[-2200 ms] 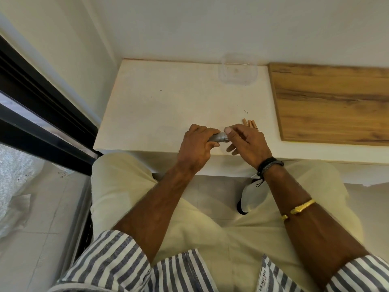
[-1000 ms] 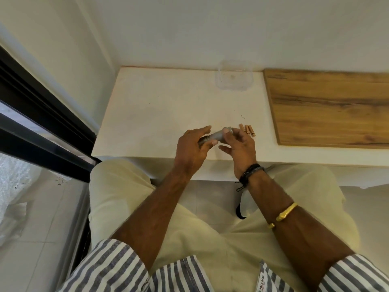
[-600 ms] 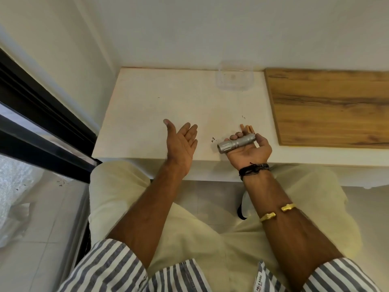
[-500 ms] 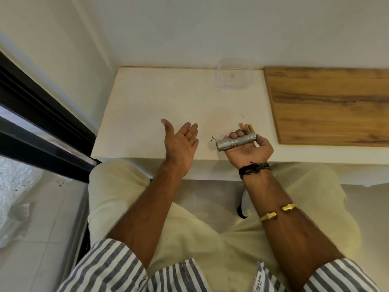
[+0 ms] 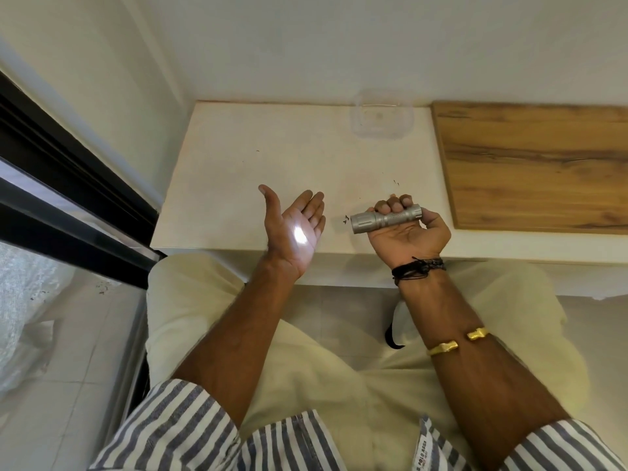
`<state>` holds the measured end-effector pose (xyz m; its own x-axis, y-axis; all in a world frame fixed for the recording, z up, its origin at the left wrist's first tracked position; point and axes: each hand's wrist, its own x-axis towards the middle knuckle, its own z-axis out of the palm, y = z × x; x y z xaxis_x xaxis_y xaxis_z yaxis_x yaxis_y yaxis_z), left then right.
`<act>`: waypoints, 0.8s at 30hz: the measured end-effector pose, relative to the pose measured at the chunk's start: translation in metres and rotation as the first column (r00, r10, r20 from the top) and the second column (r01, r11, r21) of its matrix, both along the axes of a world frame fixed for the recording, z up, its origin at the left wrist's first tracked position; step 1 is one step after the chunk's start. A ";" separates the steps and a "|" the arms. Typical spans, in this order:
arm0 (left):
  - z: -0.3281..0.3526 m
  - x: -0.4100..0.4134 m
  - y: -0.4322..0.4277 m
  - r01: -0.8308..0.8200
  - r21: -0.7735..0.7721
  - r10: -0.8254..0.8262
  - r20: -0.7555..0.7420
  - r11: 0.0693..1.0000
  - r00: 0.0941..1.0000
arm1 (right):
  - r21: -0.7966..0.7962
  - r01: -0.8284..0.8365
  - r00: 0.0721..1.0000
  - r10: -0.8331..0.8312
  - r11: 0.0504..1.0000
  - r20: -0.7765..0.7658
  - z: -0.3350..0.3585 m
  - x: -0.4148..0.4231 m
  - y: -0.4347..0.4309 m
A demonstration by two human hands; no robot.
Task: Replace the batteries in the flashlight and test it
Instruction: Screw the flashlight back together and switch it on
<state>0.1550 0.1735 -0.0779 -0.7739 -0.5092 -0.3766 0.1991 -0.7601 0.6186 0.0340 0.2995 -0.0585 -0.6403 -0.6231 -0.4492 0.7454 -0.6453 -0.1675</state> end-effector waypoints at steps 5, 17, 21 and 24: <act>-0.001 0.000 -0.001 0.001 -0.004 -0.001 -0.002 1.000 1.000 | 0.016 -0.007 1.000 0.007 1.000 0.000 -0.001 -0.001 0.002; -0.001 0.001 0.002 0.000 -0.041 0.001 0.033 0.999 0.999 | -0.006 -0.016 1.000 0.016 1.000 -0.007 -0.001 0.000 0.002; -0.001 0.000 0.002 0.004 -0.034 -0.003 0.034 0.999 0.999 | -0.014 -0.027 1.000 0.026 1.000 -0.017 -0.002 -0.002 0.002; 0.000 0.000 0.003 0.011 -0.030 -0.010 0.032 0.999 0.999 | -0.038 -0.038 0.999 0.038 0.999 -0.017 -0.003 -0.002 0.002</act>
